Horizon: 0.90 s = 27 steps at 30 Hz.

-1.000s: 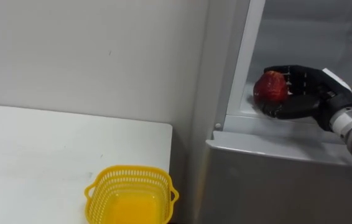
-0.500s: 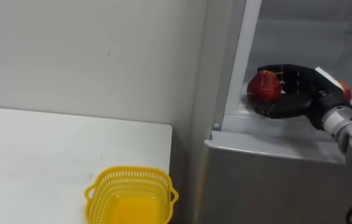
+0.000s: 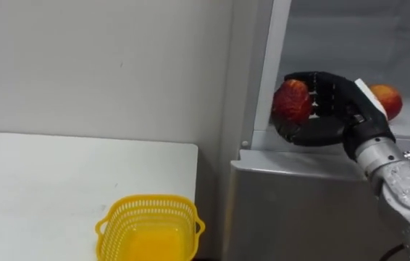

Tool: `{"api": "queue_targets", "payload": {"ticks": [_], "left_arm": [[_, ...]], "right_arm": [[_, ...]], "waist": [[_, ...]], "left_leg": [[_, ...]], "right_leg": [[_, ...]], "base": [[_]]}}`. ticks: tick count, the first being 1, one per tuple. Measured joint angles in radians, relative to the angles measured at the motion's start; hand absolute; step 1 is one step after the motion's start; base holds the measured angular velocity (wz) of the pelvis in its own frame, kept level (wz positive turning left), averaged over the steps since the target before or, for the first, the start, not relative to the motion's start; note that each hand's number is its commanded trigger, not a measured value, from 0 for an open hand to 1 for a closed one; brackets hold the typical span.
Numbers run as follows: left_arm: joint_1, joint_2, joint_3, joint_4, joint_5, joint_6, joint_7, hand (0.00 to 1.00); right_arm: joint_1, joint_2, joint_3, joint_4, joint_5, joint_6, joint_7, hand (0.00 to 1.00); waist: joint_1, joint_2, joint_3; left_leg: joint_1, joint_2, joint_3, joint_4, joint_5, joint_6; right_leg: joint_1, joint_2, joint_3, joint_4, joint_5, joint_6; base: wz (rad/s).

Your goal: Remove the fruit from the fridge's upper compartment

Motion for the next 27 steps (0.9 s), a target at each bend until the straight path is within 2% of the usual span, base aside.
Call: {"api": "queue_targets", "payload": {"ticks": [3, 5, 8, 12, 14, 17, 21, 24, 27], "left_arm": [[0.005, -0.008, 0.0, 0.0, -0.007, -0.005, 0.006, 0.0], [0.005, -0.014, 0.0, 0.0, -0.022, -0.005, 0.009, 0.0], [0.004, -0.021, 0.0, 0.0, -0.021, -0.022, 0.023, 0.0], [0.005, -0.03, -0.001, 0.001, -0.021, -0.053, 0.025, 0.0], [0.005, -0.031, -0.001, 0.01, -0.021, -0.064, 0.025, 0.0], [0.004, -0.037, -0.003, 0.011, -0.018, -0.073, 0.025, 0.0], [0.005, -0.042, -0.003, 0.012, -0.019, -0.089, 0.025, 0.0], [0.003, -0.043, -0.008, 0.023, -0.026, -0.1, 0.025, 0.0], [-0.004, -0.039, -0.015, 0.053, -0.027, -0.128, 0.025, 0.0]], "right_arm": [[0.041, 0.035, -0.011, -0.07, -0.006, 0.001, -0.036, 1.0], [0.107, 0.066, -0.022, -0.155, -0.004, 0.001, -0.063, 1.0], [0.148, 0.084, -0.023, -0.22, -0.008, 0.0, -0.078, 1.0], [0.184, 0.088, -0.024, -0.283, -0.023, -0.009, -0.101, 1.0], [0.207, 0.119, -0.026, -0.341, -0.06, -0.014, -0.111, 1.0], [0.214, 0.145, -0.025, -0.38, -0.106, -0.031, -0.114, 1.0], [0.216, 0.149, -0.012, -0.461, -0.211, -0.037, -0.13, 1.0], [0.231, 0.15, 0.022, -0.532, -0.277, -0.074, -0.138, 1.0], [0.231, 0.15, 0.064, -0.571, -0.335, -0.108, -0.143, 1.0]], "waist": [[-0.002, 0.006, -0.0029], [-0.003, 0.011, -0.0062], [-0.012, 0.016, -0.0078], [-0.013, 0.019, -0.0062], [-0.015, 0.021, -0.0046], [-0.011, 0.026, -0.0002], [0.0, 0.027, -0.0002], [0.004, 0.025, -0.0011], [0.007, 0.019, -0.0027]], "left_leg": [[0.002, 0.0, 0.003, -0.006, 0.0, 0.0], [0.003, 0.0, 0.003, -0.011, 0.001, 0.0], [0.002, 0.0, 0.003, -0.009, 0.001, 0.0], [0.004, 0.0, 0.008, -0.003, 0.001, 0.0], [0.006, 0.0, 0.008, -0.006, 0.001, 0.0], [0.008, 0.0, 0.008, -0.013, 0.0, 0.0], [0.0, 0.001, 0.012, -0.013, 0.002, -0.001], [0.003, 0.001, 0.021, -0.016, 0.002, -0.001], [0.007, 0.001, 0.023, -0.021, 0.002, 0.0]], "right_leg": [[-0.003, 0.001, 0.012, -0.001, 0.0, 0.0], [-0.005, 0.001, 0.011, -0.001, 0.0, 0.0], [-0.006, 0.001, 0.01, -0.003, 0.0, 0.0], [-0.001, 0.001, 0.011, -0.003, 0.0, 0.0], [-0.001, 0.001, 0.013, -0.003, 0.0, 0.0], [-0.003, 0.002, 0.021, -0.002, 0.0, 0.0], [-0.016, 0.004, 0.039, 0.0, 0.0, 0.0], [-0.015, 0.004, 0.039, 0.001, 0.0, 0.0], [-0.014, 0.003, 0.039, 0.001, 0.0, 0.0]], "base": [[-0.03], [0.0], [0.0], [0.02], [0.0], [-0.05], [-0.08], [-0.01], [-0.02]]}}
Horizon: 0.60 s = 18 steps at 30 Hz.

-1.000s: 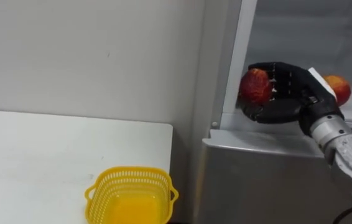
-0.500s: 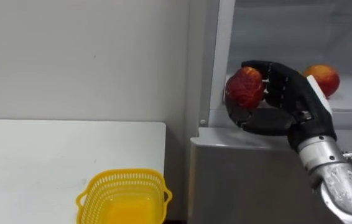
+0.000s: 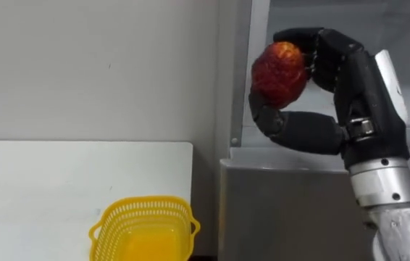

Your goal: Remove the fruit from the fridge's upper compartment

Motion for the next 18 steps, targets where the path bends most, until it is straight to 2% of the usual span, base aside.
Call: {"api": "queue_targets", "payload": {"ticks": [4, 9, 16, 18], "left_arm": [[-0.013, 0.001, 0.0, 0.018, 0.001, -0.011, -0.003, 0.0], [-0.012, 0.012, 0.0, 0.028, -0.002, -0.031, -0.022, 0.0], [-0.015, 0.034, -0.021, 0.036, -0.019, -0.036, -0.034, 0.0], [-0.02, 0.039, -0.029, 0.037, -0.019, -0.036, -0.042, 0.0]], "right_arm": [[0.0, -0.001, 0.024, -0.045, -0.085, -0.031, -0.001, 1.0], [0.0, -0.001, 0.047, -0.064, -0.18, -0.066, 0.005, 1.0], [0.0, -0.001, 0.17, -0.063, -0.325, -0.08, 0.017, 1.0], [0.0, -0.003, 0.198, -0.058, -0.346, -0.089, 0.024, 1.0]], "waist": [[0.023, -0.011, 0.0002], [0.041, -0.023, 0.009], [0.056, -0.038, 0.0115], [0.057, -0.043, 0.0124]], "left_leg": [[0.006, 0.0, 0.001, -0.008, 0.0, 0.0], [0.009, 0.0, 0.0, -0.01, 0.0, 0.0], [0.003, -0.001, -0.009, -0.01, 0.0, 0.0], [-0.006, -0.001, -0.013, -0.008, 0.0, 0.0]], "right_leg": [[0.0, -0.001, 0.001, 0.0, 0.0, 0.0], [0.004, 0.0, -0.001, -0.001, 0.0, 0.0], [0.001, 0.0, -0.006, -0.001, 0.0, 0.0], [-0.004, -0.002, -0.02, -0.002, 0.0, 0.0]], "base": [[-0.03], [0.0], [0.02], [0.08]]}}
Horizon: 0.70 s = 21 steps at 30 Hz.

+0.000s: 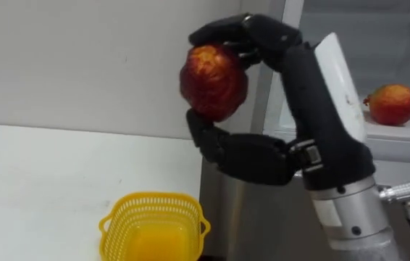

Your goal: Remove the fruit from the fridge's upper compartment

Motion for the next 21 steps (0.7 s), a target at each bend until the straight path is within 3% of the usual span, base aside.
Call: {"api": "queue_targets", "payload": {"ticks": [6, 15, 21], "left_arm": [[-0.016, 0.004, -0.012, -0.002, 0.008, 0.0, -0.007, 0.0], [-0.041, 0.01, -0.031, -0.002, 0.048, 0.0, -0.014, 0.0], [-0.046, 0.009, -0.042, 0.002, 0.046, 0.0, -0.022, 0.0]], "right_arm": [[0.0, -0.004, 0.025, 0.071, -0.092, -0.022, 0.011, 1.0], [-0.001, -0.008, 0.114, 0.269, -0.196, -0.011, 0.045, 1.0], [-0.002, -0.007, 0.143, 0.392, -0.201, 0.002, 0.061, 1.0]], "waist": [[0.026, -0.009, 0.0034], [0.056, -0.01, 0.0032], [0.096, -0.018, 0.0063]], "left_leg": [[-0.006, 0.0, -0.007, 0.0, 0.0, 0.0], [-0.013, -0.002, -0.033, 0.001, 0.001, -0.001], [0.0, -0.003, -0.042, -0.002, 0.004, -0.003]], "right_leg": [[-0.004, 0.0, -0.008, 0.001, 0.0, 0.0], [-0.001, 0.0, -0.036, -0.001, 0.0, 0.0], [0.011, 0.001, -0.033, -0.002, 0.0, 0.0]], "base": [[0.03], [0.08], [0.06]]}}
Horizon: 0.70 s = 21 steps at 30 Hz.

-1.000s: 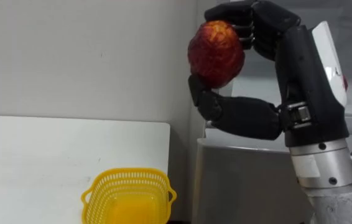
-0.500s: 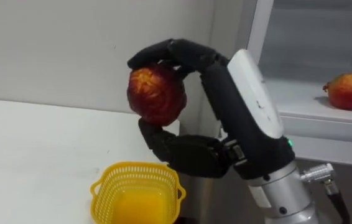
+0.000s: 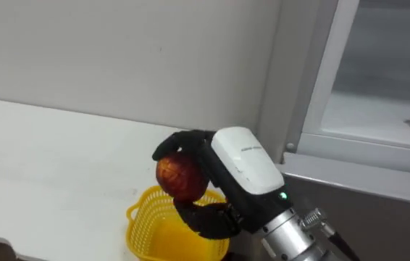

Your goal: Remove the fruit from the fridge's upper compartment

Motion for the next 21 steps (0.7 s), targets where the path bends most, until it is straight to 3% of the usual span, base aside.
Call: {"api": "queue_targets", "payload": {"ticks": [4, 11, 21], "left_arm": [[-0.002, 0.003, 0.001, 0.0, 0.0, 0.001, 0.011, 0.0], [-0.008, 0.01, 0.003, -0.005, 0.0, 0.001, 0.016, 0.0], [-0.015, 0.01, 0.0, -0.008, 0.0, 0.0, 0.016, 0.0]], "right_arm": [[0.0, -0.002, 0.033, 0.039, -0.012, 0.042, 0.043, 1.0], [0.0, -0.032, 0.091, 0.08, -0.044, 0.057, 0.101, 1.0], [0.0, -0.019, 0.088, 0.233, -0.046, 0.053, 0.107, 1.0]], "waist": [[0.008, -0.012, 0.0023], [0.029, -0.036, 0.0014], [0.029, -0.034, 0.0048]], "left_leg": [[-0.002, -0.003, -0.011, -0.011, 0.0, 0.0], [-0.005, -0.008, -0.012, -0.006, 0.0, 0.001], [-0.02, -0.015, -0.017, -0.001, 0.002, 0.009]], "right_leg": [[0.006, 0.001, 0.0, -0.007, 0.0, 0.0], [0.006, -0.006, -0.017, -0.013, 0.0, 0.0], [0.0, -0.015, -0.032, -0.013, 0.001, 0.004]], "base": [[0.08], [0.01], [0.02]]}}
